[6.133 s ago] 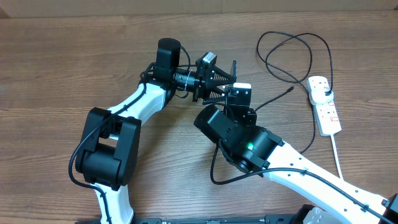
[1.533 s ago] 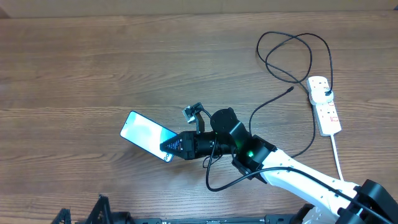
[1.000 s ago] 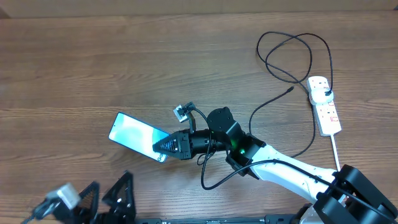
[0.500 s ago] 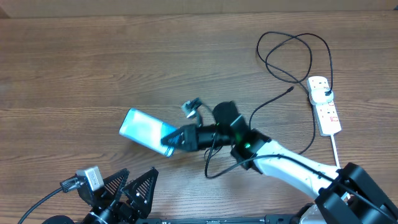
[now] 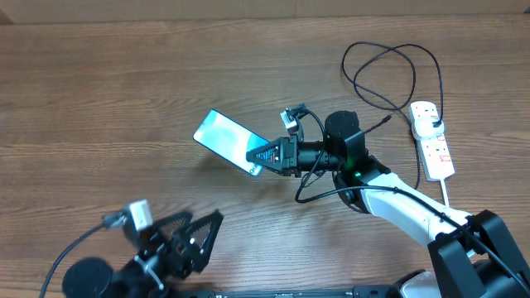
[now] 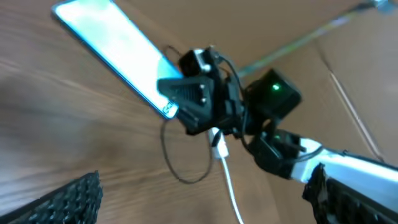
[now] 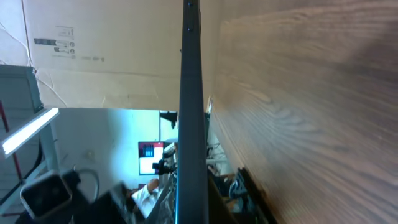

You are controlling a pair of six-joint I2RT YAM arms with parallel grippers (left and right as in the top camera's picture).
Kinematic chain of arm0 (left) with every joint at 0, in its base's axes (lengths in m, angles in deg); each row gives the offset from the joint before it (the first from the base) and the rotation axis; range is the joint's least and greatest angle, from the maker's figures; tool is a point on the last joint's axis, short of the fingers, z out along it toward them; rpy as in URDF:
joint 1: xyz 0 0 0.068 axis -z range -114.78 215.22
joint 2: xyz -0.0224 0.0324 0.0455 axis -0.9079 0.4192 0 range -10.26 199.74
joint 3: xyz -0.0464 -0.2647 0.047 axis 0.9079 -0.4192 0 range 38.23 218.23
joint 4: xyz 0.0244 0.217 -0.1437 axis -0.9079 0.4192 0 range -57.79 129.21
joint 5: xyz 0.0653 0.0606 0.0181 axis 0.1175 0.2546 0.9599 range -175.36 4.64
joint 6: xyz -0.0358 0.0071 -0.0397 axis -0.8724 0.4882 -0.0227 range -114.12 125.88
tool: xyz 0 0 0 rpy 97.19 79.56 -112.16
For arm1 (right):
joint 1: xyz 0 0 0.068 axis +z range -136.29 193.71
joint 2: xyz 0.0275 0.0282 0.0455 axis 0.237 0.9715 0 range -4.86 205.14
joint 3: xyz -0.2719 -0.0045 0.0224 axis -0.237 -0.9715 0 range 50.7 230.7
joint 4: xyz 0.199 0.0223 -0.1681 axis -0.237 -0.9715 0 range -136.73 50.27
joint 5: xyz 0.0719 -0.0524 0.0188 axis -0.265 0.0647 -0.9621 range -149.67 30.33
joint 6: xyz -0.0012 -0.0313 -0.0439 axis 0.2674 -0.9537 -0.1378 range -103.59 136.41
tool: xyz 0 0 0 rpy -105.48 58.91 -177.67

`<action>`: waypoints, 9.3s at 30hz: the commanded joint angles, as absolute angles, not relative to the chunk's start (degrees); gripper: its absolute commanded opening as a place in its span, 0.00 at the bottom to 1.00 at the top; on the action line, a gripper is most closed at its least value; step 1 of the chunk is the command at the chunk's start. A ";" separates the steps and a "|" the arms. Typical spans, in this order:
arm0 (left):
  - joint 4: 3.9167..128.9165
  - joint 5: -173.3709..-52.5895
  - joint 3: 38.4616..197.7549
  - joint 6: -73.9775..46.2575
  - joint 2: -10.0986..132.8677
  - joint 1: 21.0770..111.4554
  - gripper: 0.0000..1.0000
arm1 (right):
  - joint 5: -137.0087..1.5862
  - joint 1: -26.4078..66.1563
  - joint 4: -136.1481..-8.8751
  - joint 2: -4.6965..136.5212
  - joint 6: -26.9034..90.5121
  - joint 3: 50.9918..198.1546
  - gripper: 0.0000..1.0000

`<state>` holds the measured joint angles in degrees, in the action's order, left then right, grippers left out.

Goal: Plug charger to phone and switch on socket

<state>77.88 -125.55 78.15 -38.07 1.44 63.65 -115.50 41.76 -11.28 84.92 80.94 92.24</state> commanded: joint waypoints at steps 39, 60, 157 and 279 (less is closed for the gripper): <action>40.88 -137.33 55.36 -60.93 1.35 63.33 1.00 | -116.66 37.09 21.31 81.70 109.24 79.01 0.04; 41.38 -123.38 55.36 -76.58 1.35 63.37 1.00 | -105.43 52.47 24.50 81.70 110.88 79.03 0.04; -1.53 -153.35 55.38 -67.01 63.49 65.58 0.04 | -63.66 30.05 -52.26 77.86 60.94 92.76 0.65; -23.84 -146.84 63.14 -74.79 65.46 67.13 0.04 | -115.28 35.84 -84.33 51.56 35.30 92.76 0.04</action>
